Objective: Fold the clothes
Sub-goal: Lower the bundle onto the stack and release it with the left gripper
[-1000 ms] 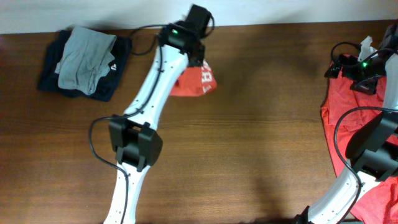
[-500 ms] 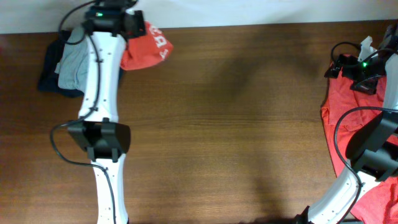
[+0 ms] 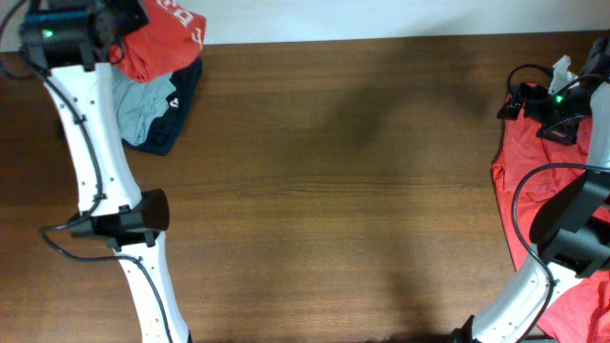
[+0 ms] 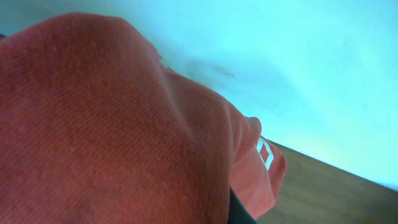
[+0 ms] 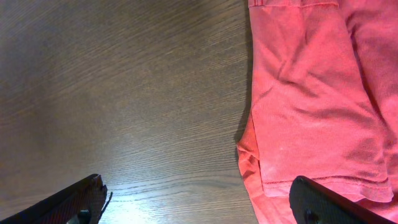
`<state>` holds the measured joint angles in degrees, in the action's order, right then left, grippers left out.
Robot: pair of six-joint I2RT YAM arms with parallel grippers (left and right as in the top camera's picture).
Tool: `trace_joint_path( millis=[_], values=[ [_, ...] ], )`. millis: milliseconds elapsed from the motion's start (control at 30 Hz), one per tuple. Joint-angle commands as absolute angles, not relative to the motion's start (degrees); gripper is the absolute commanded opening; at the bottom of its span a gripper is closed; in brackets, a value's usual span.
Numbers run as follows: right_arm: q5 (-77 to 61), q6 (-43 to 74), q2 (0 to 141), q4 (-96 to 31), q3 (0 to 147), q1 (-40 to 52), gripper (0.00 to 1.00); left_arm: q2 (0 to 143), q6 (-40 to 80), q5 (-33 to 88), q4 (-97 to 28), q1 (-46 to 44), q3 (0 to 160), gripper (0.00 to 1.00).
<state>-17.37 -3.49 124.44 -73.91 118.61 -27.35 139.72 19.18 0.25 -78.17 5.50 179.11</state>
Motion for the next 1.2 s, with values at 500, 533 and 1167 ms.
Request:
trace_joint_path(
  millis=[500, 533, 1167],
  values=[
    [-16.8, -3.8, 123.8, -73.9, 119.0, -27.4, 0.99, 139.0, 18.1, -8.7, -75.6, 8.8, 173.8, 0.01],
    [-16.8, -3.8, 123.8, -73.9, 119.0, -27.4, 0.99, 139.2, 18.1, -9.2, -75.5, 8.8, 173.2, 0.01],
    [-16.8, -3.8, 123.8, -73.9, 119.0, -27.4, 0.99, 146.4, 18.5, -7.0, -76.4, 10.3, 167.7, 0.01]
  ],
)
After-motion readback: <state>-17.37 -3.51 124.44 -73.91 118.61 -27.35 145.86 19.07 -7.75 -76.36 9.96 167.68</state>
